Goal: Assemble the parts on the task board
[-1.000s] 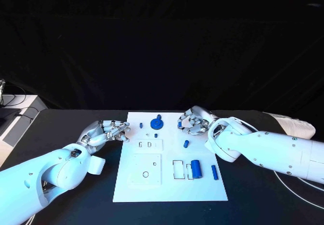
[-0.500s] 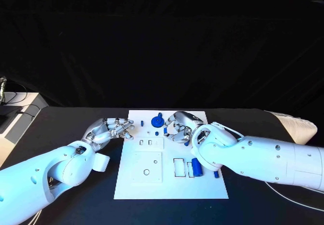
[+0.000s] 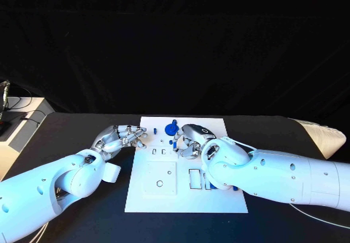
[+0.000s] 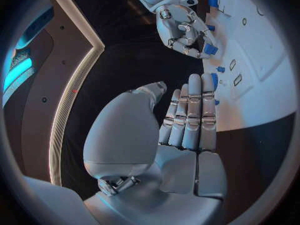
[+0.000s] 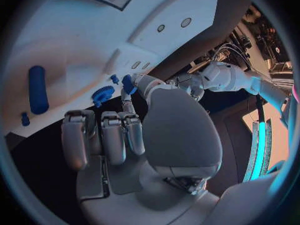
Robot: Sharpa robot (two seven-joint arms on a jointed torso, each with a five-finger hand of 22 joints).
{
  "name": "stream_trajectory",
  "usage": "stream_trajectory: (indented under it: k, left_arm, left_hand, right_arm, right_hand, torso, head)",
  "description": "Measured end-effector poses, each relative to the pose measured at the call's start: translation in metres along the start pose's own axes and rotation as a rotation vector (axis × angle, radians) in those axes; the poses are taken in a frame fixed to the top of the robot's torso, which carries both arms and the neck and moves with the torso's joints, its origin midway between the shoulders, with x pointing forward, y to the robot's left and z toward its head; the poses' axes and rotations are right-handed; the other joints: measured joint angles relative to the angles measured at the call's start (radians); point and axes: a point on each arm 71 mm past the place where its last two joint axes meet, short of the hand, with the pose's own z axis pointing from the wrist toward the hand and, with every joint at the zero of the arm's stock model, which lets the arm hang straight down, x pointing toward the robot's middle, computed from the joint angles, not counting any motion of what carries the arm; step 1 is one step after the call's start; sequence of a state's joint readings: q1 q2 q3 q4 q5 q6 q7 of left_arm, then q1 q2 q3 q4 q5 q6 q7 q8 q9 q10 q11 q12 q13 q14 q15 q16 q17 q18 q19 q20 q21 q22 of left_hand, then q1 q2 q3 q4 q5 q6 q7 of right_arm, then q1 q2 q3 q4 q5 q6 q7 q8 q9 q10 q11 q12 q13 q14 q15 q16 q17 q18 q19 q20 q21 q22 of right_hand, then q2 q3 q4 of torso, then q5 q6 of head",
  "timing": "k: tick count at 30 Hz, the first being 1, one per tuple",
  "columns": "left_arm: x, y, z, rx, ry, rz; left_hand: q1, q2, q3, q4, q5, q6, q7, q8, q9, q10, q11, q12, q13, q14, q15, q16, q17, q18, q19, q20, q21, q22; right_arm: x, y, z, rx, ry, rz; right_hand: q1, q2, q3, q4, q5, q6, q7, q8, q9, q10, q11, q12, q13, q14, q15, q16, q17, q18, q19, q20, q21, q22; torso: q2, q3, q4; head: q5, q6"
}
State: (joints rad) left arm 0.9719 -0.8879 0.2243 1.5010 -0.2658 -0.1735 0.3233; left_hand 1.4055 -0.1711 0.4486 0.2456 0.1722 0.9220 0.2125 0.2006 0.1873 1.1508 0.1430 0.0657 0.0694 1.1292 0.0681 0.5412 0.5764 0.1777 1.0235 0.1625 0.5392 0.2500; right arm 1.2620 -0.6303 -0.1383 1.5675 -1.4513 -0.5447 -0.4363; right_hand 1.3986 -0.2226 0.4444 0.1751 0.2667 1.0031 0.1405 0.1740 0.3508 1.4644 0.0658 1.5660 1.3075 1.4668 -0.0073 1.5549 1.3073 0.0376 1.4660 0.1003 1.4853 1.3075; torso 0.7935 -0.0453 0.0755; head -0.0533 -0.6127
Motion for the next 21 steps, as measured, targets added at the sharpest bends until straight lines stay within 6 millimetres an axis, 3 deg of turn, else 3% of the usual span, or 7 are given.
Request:
stream_trajectory:
  k: [21]
  left_arm:
    - [0.0,0.0,0.0,-0.002,0.002,0.0]
  left_hand:
    - [0.0,0.0,0.0,0.0,0.0,0.0,0.0,0.0,0.001,0.0,0.0,0.0,0.0,0.0,0.0,0.0,0.001,0.0,0.0,0.0,0.004,0.001]
  right_arm:
    - [0.015,-0.002,0.001,0.027,0.023,-0.019]
  right_hand:
    - [-0.004,0.004,0.0,0.0,0.0,0.0,0.0,0.002,0.0,0.0,0.0,0.0,0.001,0.0,0.0,0.0,0.0,0.0,0.0,0.0,0.003,0.0]
  torso:
    - [-0.001,-0.0012,-0.0022]
  head:
    - [0.004,-0.012]
